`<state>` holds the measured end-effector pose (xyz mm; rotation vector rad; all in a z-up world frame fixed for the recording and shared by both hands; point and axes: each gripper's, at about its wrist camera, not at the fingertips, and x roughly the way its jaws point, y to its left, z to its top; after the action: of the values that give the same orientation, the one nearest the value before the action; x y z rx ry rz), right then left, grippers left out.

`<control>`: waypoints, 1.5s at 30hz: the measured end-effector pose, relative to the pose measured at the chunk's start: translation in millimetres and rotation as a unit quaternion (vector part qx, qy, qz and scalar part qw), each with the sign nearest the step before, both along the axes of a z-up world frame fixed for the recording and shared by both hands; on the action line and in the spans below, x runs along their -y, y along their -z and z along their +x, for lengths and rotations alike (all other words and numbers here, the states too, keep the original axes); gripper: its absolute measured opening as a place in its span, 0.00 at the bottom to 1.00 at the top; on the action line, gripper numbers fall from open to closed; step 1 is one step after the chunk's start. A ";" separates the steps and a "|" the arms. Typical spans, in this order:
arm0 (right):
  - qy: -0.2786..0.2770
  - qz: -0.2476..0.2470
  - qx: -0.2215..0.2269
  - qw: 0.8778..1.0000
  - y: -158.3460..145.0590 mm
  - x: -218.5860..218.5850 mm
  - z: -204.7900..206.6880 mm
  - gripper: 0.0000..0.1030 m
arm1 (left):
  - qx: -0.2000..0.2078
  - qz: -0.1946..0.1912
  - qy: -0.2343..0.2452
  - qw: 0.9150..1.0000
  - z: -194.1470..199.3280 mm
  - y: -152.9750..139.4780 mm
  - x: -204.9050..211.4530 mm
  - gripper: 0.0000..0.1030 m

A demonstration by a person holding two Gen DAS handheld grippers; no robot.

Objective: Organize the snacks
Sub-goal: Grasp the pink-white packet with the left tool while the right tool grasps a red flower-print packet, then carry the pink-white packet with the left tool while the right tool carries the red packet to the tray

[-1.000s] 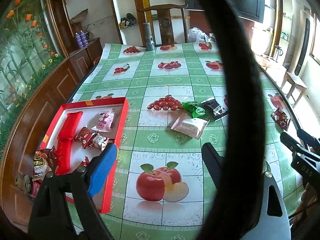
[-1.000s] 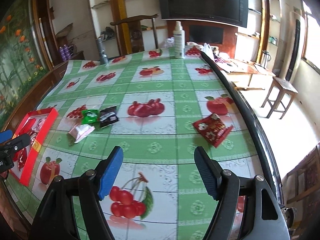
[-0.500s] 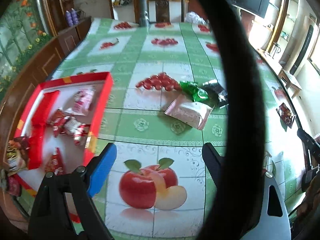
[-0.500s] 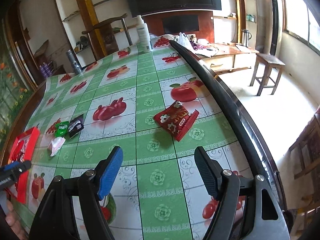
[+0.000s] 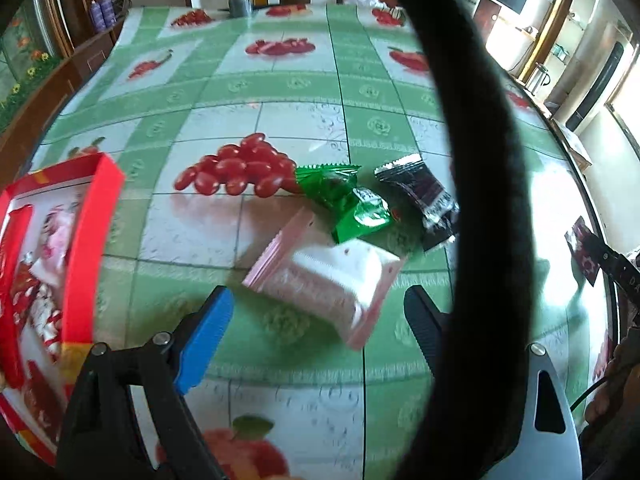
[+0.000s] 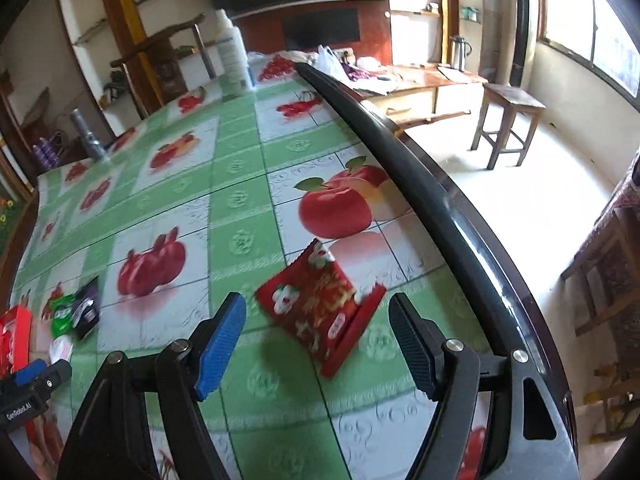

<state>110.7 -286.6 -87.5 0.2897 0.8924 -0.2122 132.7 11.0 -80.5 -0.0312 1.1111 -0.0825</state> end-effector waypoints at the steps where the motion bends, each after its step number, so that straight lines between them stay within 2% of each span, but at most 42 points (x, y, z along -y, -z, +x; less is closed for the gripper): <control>1: -0.001 0.001 -0.005 1.000 2.4 1.2 4.1 0.72 | 0.003 0.010 -0.001 1.000 3.6 0.6 1.7 0.85; 5: -0.007 -0.008 -0.009 1.000 7.8 -0.6 8.4 0.71 | 0.002 0.036 0.009 0.999 15.6 3.5 10.3 0.85; 6: -0.012 -0.012 -0.009 1.000 8.0 -2.1 8.4 0.67 | 0.006 0.041 0.014 0.999 15.8 3.9 12.4 0.85; 7: -0.017 -0.016 -0.007 1.000 7.6 -3.6 7.3 0.53 | 0.011 0.041 0.019 0.999 14.3 4.2 14.6 0.84; 8: -0.021 -0.018 -0.005 1.000 6.8 -4.5 6.8 0.45 | 0.015 0.041 0.023 0.999 14.0 3.7 15.7 0.79; 10: -0.031 -0.006 -0.001 1.000 5.8 -4.4 5.1 0.38 | 0.025 0.046 0.036 0.998 9.9 1.8 20.2 0.72; 11: -0.037 -0.001 0.002 0.999 5.3 -4.7 3.5 0.36 | 0.028 0.048 0.041 0.998 8.4 0.9 21.9 0.64; 13: -0.048 0.016 0.008 0.999 4.8 -4.7 -0.1 0.31 | 0.034 0.052 0.048 0.997 5.0 -0.4 24.8 0.60; 15: -0.057 0.026 0.014 0.998 3.5 -5.6 -3.7 0.29 | 0.048 0.056 0.055 0.996 -0.3 -5.2 26.7 0.43; 17: -0.067 0.038 0.020 0.997 1.0 -8.6 -8.3 0.27 | 0.057 0.060 0.057 0.995 -4.5 -11.1 27.6 0.34; 26: -0.122 0.079 0.043 0.988 -17.8 -30.1 -33.1 0.16 | 0.071 0.014 0.039 0.997 -30.5 -32.9 -7.8 0.15; 31: -0.158 0.107 0.057 0.980 -27.3 -48.0 -46.6 0.06 | 0.079 -0.013 0.023 0.997 -52.3 -45.3 -32.8 0.15; 45: -0.220 0.117 0.081 0.965 -47.8 -95.5 -68.7 0.06 | 0.125 -0.032 -0.002 0.992 -99.4 -83.2 -71.4 0.14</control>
<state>41.9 -191.1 -39.7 0.3149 0.7981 0.3283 33.2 82.5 2.7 -0.0791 0.8569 -0.1162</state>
